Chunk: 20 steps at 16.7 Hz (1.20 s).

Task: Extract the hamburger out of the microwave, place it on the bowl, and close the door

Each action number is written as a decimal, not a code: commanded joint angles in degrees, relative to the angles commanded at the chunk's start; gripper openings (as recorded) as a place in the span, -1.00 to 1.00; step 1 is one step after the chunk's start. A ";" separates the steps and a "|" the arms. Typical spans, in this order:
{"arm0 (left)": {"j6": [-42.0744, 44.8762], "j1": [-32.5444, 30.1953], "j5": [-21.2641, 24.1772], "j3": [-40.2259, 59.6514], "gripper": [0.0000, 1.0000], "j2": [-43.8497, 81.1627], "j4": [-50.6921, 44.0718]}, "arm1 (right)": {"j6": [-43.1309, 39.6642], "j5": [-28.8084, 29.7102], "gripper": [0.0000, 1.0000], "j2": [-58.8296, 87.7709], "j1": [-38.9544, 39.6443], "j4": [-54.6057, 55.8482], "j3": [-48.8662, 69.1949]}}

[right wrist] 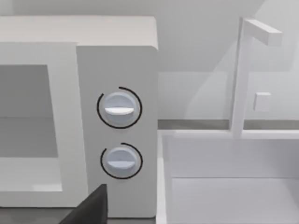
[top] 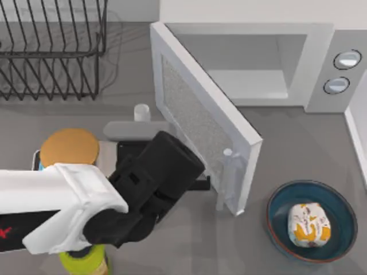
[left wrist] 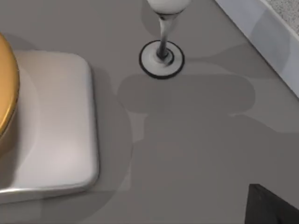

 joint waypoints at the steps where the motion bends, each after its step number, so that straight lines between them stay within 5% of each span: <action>1: 0.00 0.00 0.00 0.00 -1.00 0.00 0.00 | 0.00 0.00 1.00 0.00 0.00 0.00 0.00; 6: -1.43 -1.22 -0.59 2.13 -1.00 2.06 -1.20 | 0.00 0.00 1.00 0.00 0.00 0.00 0.00; 13: -9.76 -9.30 -4.73 19.88 -1.00 16.38 -8.81 | 0.00 0.00 1.00 0.00 0.00 0.00 0.00; 20: -10.96 -10.23 -5.16 22.15 -1.00 18.31 -10.02 | 0.00 0.00 1.00 0.00 0.00 0.00 0.00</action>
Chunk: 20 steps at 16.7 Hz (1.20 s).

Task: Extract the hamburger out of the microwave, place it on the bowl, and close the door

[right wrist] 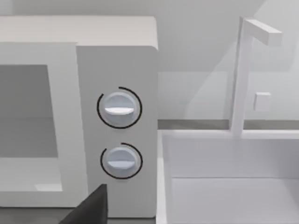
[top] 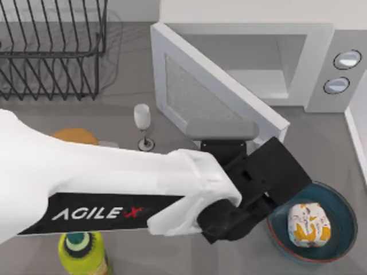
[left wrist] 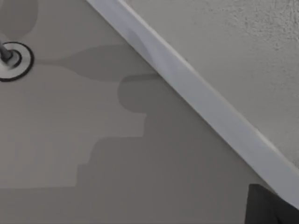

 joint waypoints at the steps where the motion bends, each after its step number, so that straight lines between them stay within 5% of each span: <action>1: -0.43 -0.40 -0.18 1.33 -1.00 1.08 -0.74 | 0.00 0.00 1.00 0.00 0.00 0.00 0.00; 10: -6.39 -5.65 -2.36 25.19 -1.00 16.48 -12.34 | 0.00 0.00 1.00 0.00 0.00 0.00 0.00; 20: -3.34 -2.67 -0.88 31.54 -1.00 21.04 -12.32 | 0.00 0.00 1.00 0.00 0.00 0.00 0.00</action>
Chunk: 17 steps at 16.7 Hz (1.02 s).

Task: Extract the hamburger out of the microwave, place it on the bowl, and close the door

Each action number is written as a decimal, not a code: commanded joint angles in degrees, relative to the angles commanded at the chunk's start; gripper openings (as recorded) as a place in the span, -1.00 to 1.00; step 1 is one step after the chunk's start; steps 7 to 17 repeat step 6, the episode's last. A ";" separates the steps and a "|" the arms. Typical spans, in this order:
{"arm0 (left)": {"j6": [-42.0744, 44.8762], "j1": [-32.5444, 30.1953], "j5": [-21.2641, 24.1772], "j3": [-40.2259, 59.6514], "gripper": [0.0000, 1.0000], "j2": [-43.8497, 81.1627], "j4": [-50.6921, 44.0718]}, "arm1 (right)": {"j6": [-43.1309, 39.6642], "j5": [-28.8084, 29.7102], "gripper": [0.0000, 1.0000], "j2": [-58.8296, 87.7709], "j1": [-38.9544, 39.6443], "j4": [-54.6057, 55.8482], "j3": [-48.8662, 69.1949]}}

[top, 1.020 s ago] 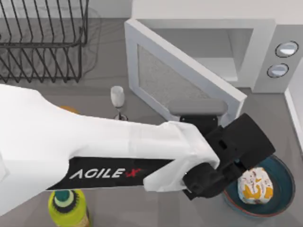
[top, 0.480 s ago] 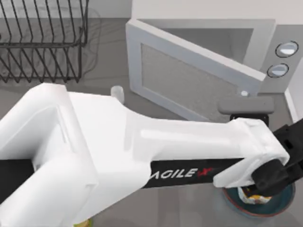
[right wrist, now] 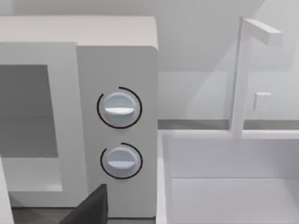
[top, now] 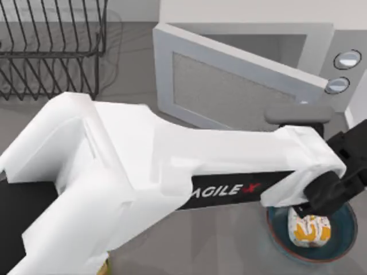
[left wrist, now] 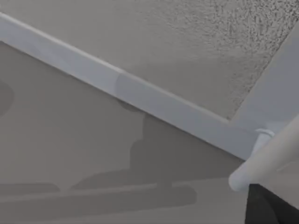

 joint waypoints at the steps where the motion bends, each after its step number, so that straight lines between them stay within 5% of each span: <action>1: 1.76 1.54 0.76 1.97 -1.00 1.46 0.61 | 0.00 0.00 1.00 0.00 0.00 0.00 0.00; 6: 8.64 7.62 3.77 9.11 -1.00 6.68 3.02 | 0.00 0.00 1.00 0.00 0.00 0.00 0.00; 17: 8.64 7.62 3.77 9.11 -1.00 6.68 3.02 | 0.00 0.00 1.00 0.00 0.00 0.00 0.00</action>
